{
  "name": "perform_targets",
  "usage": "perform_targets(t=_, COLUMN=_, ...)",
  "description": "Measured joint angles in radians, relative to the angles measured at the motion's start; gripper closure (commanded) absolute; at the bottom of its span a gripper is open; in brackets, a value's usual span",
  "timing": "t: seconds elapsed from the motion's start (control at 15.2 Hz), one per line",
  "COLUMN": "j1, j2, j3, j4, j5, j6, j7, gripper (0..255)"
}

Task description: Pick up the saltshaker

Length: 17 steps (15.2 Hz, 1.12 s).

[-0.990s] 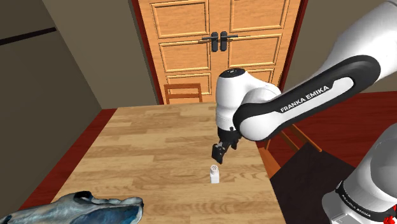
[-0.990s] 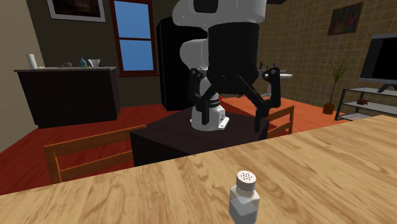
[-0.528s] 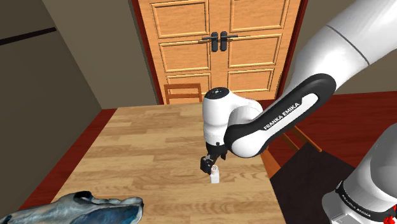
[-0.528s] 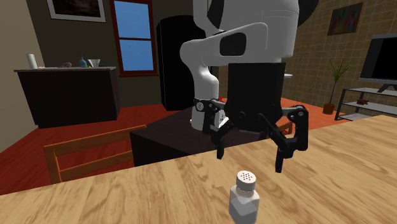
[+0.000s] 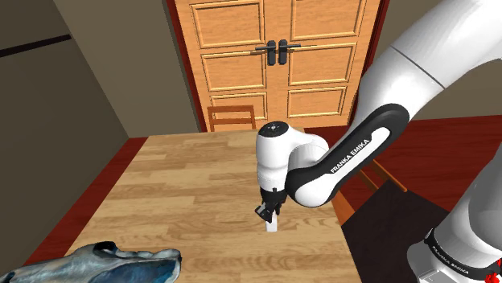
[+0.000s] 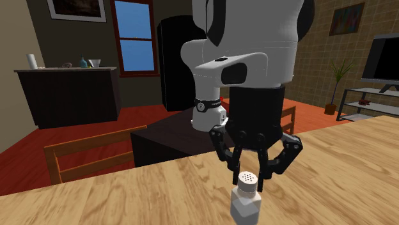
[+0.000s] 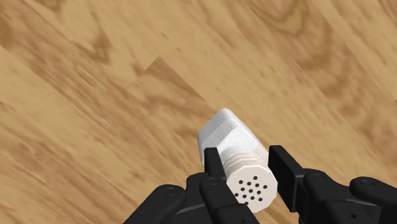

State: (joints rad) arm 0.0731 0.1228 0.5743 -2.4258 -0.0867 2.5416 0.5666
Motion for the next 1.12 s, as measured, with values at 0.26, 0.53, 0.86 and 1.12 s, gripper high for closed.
perform_targets(t=0.26, j1=0.0, j2=0.002, j3=-0.001, j4=0.001, j5=-0.002, j6=0.002, j7=0.001, gripper=255)
perform_targets(t=0.53, j1=0.0, j2=0.0, j3=0.0, j4=0.0, j5=-0.001, j6=0.001, j7=0.001, gripper=255)
perform_targets(t=0.86, j1=-0.009, j2=-0.054, j3=0.011, j4=0.009, j5=0.053, j6=-0.053, j7=-0.04, gripper=255)
perform_targets(t=1.12, j1=-0.011, j2=-0.108, j3=0.018, j4=0.018, j5=0.101, j6=-0.107, j7=-0.071, gripper=255)
